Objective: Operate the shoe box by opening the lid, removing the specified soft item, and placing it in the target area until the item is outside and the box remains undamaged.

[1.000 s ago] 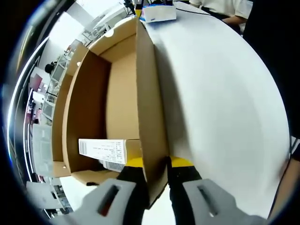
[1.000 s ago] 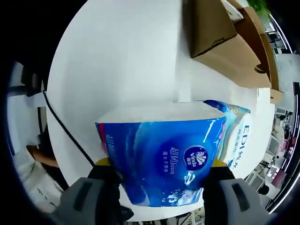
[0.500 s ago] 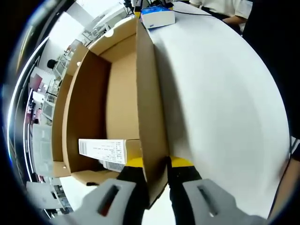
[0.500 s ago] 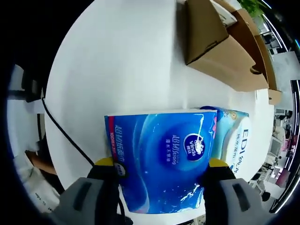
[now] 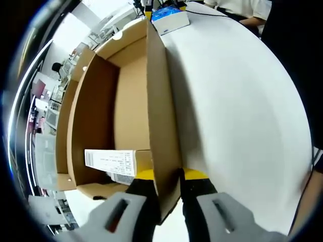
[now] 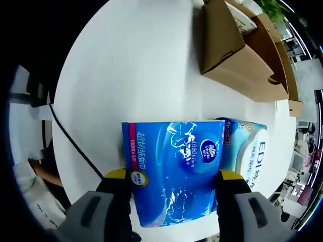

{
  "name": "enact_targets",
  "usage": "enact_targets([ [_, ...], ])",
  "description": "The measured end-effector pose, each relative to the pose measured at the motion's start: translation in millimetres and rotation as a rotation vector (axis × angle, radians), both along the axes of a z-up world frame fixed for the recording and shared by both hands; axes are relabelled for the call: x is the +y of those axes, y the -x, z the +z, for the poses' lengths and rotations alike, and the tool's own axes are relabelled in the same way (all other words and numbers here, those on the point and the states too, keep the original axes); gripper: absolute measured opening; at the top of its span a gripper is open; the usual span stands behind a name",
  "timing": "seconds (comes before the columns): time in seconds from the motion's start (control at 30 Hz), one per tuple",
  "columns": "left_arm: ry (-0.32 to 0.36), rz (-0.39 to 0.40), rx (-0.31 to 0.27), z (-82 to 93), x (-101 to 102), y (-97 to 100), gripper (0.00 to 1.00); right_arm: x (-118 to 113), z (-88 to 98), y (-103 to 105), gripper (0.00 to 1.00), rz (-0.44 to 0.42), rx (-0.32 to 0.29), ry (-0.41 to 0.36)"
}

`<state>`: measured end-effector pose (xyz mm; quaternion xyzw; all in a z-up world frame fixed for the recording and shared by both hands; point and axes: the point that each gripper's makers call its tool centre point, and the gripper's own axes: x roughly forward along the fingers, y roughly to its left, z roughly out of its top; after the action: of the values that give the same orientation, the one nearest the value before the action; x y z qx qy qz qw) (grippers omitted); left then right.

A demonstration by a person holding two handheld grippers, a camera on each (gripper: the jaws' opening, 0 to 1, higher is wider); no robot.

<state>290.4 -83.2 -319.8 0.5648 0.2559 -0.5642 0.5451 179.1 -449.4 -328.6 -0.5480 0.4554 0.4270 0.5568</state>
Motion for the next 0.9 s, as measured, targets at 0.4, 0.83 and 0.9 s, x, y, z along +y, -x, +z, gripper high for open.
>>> enact_targets([
  [0.4,0.001,-0.002,0.001,0.4,-0.1,1.1,0.14,0.9,-0.3,-1.0,0.68,-0.056,0.028,-0.004],
  [0.83,-0.006,0.0,0.0,0.6,-0.7,1.7,0.14,-1.8,3.3,-1.1,0.68,-0.056,0.011,-0.013],
  [0.9,-0.002,-0.001,0.001,0.7,-0.5,1.2,0.14,-1.2,4.6,-1.7,0.68,-0.057,0.005,-0.014],
])
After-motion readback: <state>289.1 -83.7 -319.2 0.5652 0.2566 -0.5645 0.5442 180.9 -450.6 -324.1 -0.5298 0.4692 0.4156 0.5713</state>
